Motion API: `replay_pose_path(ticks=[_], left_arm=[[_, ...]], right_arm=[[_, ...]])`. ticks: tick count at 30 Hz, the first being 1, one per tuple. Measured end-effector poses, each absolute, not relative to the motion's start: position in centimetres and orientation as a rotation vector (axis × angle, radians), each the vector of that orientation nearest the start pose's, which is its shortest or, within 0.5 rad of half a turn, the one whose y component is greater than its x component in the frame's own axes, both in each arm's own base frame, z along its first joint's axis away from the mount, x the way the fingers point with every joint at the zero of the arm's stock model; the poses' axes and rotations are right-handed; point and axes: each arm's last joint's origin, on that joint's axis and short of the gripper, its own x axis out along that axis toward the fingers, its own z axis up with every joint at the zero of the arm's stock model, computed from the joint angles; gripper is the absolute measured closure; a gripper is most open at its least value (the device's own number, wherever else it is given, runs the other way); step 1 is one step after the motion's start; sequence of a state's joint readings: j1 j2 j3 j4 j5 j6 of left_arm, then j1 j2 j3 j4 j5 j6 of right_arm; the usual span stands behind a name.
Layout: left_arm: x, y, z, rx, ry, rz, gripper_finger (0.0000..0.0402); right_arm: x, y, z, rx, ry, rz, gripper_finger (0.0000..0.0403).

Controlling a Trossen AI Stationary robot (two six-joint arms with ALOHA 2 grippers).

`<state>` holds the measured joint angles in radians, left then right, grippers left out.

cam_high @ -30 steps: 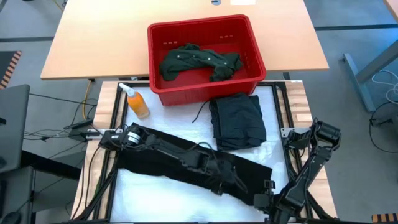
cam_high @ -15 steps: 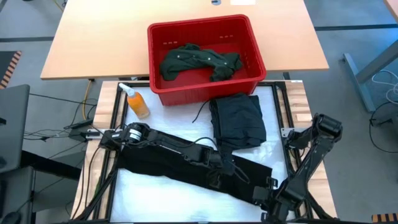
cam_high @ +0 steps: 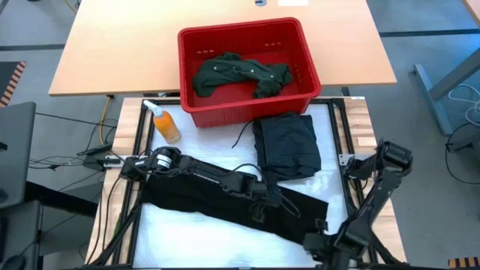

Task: Fold Laundry from Bin
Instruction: Fold the black shirt

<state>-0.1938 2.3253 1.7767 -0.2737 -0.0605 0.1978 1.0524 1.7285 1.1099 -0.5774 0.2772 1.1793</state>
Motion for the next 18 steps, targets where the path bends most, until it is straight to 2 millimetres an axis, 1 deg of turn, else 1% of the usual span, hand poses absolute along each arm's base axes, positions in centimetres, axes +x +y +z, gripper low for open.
replay_pose_path(ticks=[3,6,10,13,16,18], left_arm=[[49.7,-9.5,14.8,0.293,0.810,-0.206,0.0401],[49.7,-9.5,14.7,0.294,0.819,-0.207,0.0401],[49.6,-9.5,14.6,0.296,0.833,-0.209,0.0401],[49.6,-9.5,14.6,0.295,0.832,-0.208,0.0401],[49.6,-9.5,14.6,0.295,0.832,-0.208,0.0401],[49.6,-9.5,14.6,0.295,0.832,-0.209,0.0401]], right_arm=[[17.8,28.3,16.9,0.275,1.192,0.008,0.0285],[17.9,28.3,15.9,0.251,1.228,-0.011,0.0285],[17.6,27.9,15.3,0.201,1.274,-0.062,0.0285],[17.4,27.3,15.0,0.166,1.294,-0.137,0.0289],[17.3,26.6,14.9,0.122,1.321,-0.183,0.0309],[17.5,26.3,14.9,0.100,1.333,-0.191,0.0335]])
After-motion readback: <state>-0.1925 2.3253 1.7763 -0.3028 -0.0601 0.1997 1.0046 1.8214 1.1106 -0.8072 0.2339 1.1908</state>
